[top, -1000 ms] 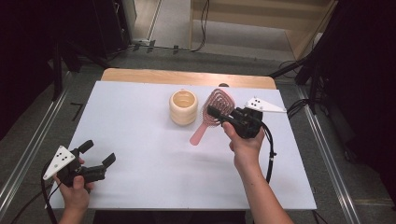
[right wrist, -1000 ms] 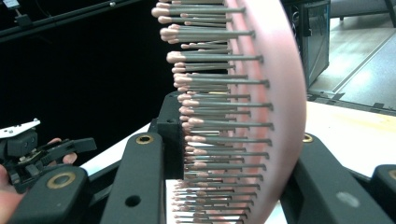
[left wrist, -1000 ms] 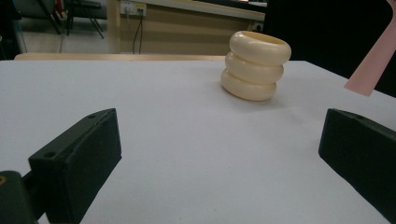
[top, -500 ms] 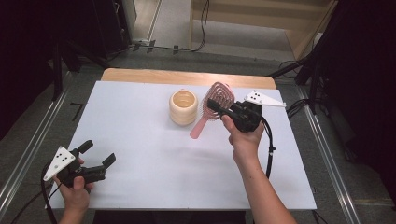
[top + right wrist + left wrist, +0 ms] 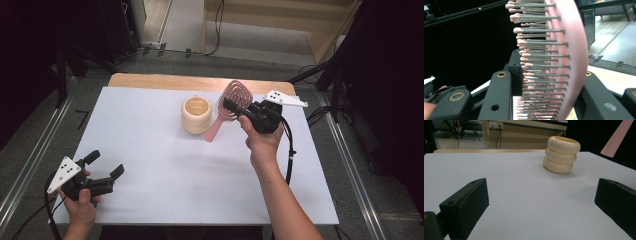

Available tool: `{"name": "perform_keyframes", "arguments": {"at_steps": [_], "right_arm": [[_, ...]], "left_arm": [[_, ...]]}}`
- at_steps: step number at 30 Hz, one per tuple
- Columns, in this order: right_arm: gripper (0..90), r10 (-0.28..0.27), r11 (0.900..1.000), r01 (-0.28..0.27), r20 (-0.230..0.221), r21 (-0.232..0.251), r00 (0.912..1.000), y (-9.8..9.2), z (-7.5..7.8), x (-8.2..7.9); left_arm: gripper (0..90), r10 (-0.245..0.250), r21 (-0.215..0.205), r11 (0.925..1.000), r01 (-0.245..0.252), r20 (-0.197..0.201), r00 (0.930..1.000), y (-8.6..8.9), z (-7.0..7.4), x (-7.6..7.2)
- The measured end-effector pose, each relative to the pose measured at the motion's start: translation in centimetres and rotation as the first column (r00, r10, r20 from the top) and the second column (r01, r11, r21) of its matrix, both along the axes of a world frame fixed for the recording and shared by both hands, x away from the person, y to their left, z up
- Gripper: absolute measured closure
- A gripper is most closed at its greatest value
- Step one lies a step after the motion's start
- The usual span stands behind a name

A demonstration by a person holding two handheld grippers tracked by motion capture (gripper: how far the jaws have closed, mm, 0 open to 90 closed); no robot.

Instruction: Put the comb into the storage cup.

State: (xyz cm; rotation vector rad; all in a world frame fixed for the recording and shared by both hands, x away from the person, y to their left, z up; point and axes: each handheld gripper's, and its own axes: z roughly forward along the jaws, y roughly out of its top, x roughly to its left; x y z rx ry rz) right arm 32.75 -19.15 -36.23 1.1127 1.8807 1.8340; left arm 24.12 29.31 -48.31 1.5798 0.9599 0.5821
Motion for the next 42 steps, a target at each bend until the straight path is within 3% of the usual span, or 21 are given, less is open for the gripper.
{"name": "perform_keyframes", "arguments": {"at_steps": [42], "right_arm": [[61.9,-0.04,0.999,0.039,0.034,0.021,0.9986,0.3,2.8,4.4]], "left_arm": [[0.0,-0.013,-0.006,0.9999,0.013,-0.007,0.9999,0.0,0.0,0.1]]}}
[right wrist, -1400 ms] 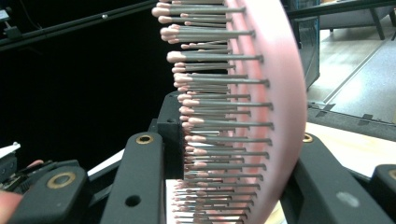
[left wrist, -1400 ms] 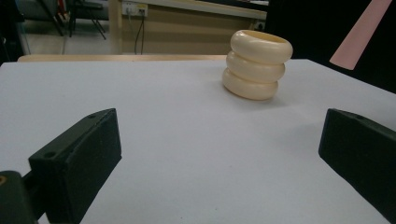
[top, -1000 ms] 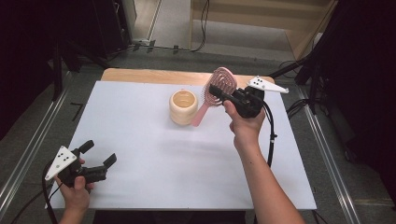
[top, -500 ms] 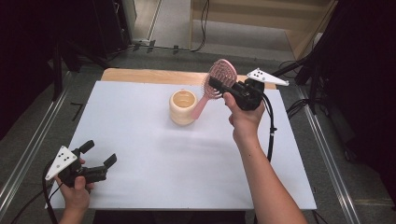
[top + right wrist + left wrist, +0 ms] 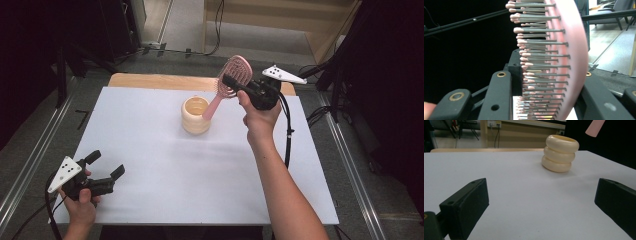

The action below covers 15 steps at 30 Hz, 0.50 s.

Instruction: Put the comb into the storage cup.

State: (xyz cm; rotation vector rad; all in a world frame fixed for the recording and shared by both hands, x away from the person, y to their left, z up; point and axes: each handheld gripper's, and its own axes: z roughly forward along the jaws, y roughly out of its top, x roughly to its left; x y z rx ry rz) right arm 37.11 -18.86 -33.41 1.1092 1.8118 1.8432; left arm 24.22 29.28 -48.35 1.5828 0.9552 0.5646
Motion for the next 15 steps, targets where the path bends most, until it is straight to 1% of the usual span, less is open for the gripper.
{"name": "perform_keyframes", "arguments": {"at_steps": [5,15], "right_arm": [[61.9,-0.005,1.0,0.005,-0.001,0.004,1.0,0.2,0.1,0.6],[61.9,-0.022,1.0,0.022,-0.008,0.015,0.9997,0.4,-0.3,1.7]], "left_arm": [[0.0,-0.001,-0.003,1.0,0.001,0.0,1.0,0.0,0.0,0.0],[0.0,-0.005,-0.001,1.0,0.005,-0.001,1.0,0.0,0.0,0.0]]}}
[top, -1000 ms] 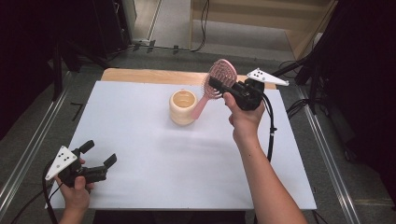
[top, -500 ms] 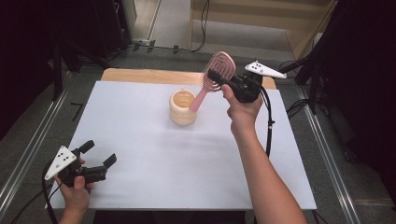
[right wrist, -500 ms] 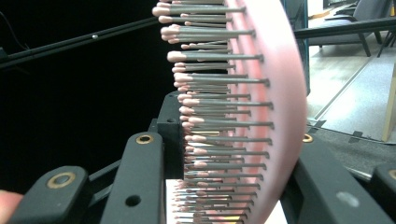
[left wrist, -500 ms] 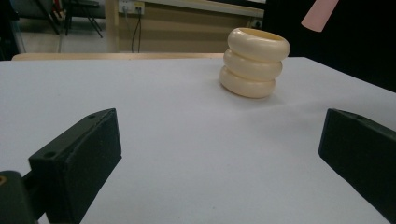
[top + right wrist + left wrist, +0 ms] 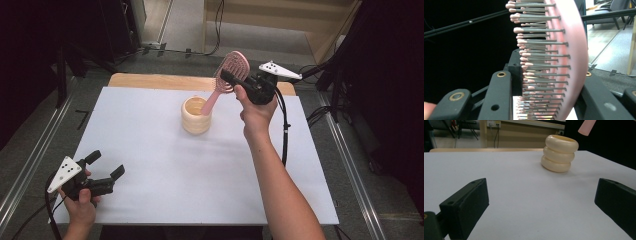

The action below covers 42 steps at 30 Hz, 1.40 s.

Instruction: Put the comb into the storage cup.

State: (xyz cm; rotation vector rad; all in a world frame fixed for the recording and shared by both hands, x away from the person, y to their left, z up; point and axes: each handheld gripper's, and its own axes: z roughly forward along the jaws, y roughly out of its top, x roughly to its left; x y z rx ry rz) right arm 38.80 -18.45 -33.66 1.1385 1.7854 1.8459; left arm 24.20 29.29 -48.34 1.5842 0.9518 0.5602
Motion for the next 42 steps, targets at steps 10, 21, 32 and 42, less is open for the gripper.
{"name": "perform_keyframes", "arguments": {"at_steps": [10,21,32,42], "right_arm": [[61.9,-0.009,1.0,0.009,-0.003,0.009,1.0,0.1,0.0,0.9],[61.9,-0.001,1.0,0.001,0.003,0.009,1.0,0.8,0.0,1.8],[61.9,0.0,1.0,0.0,-0.005,-0.006,1.0,1.7,-0.6,2.6],[61.9,-0.002,1.0,0.001,-0.021,-0.018,0.9998,2.4,-1.5,3.3]], "left_arm": [[0.0,-0.006,0.0,1.0,0.006,0.001,1.0,0.0,0.0,0.0],[0.0,-0.007,0.0,1.0,0.007,0.001,1.0,0.0,0.0,0.0],[0.0,-0.011,0.002,0.9999,0.011,0.002,0.9999,-0.1,0.0,0.0],[0.0,-0.012,0.003,0.9999,0.012,0.003,0.9999,-0.1,0.0,0.0]]}}
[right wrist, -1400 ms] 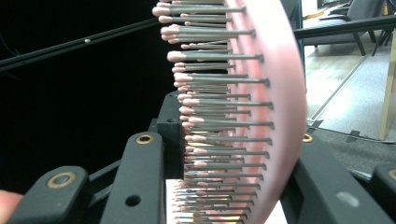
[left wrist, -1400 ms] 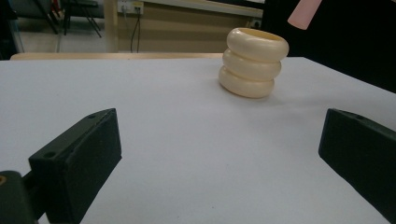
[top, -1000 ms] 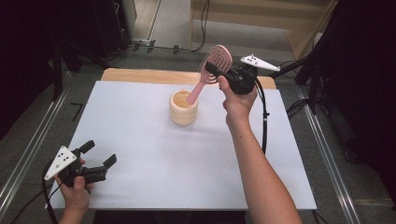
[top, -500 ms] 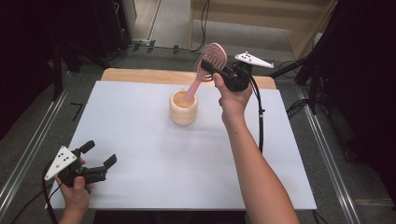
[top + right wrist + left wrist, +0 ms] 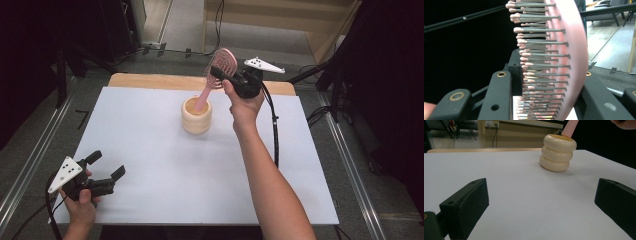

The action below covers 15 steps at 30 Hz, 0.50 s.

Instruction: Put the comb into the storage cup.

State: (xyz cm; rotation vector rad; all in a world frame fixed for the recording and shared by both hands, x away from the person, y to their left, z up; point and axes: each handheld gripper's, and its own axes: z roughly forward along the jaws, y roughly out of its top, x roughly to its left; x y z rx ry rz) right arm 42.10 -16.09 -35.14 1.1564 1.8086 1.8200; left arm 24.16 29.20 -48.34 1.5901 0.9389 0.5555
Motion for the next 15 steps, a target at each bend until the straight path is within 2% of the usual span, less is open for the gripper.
{"name": "perform_keyframes", "arguments": {"at_steps": [8,15], "right_arm": [[61.9,0.002,1.0,-0.002,-0.015,-0.009,0.9999,0.5,-0.8,0.4],[61.9,0.009,0.999,-0.01,-0.028,-0.041,0.9996,1.2,-1.8,0.8]], "left_arm": [[0.0,-0.001,-0.001,1.0,0.001,0.001,1.0,0.0,0.0,0.0],[0.0,-0.005,0.008,1.0,0.005,0.001,1.0,-0.1,0.0,0.0]]}}
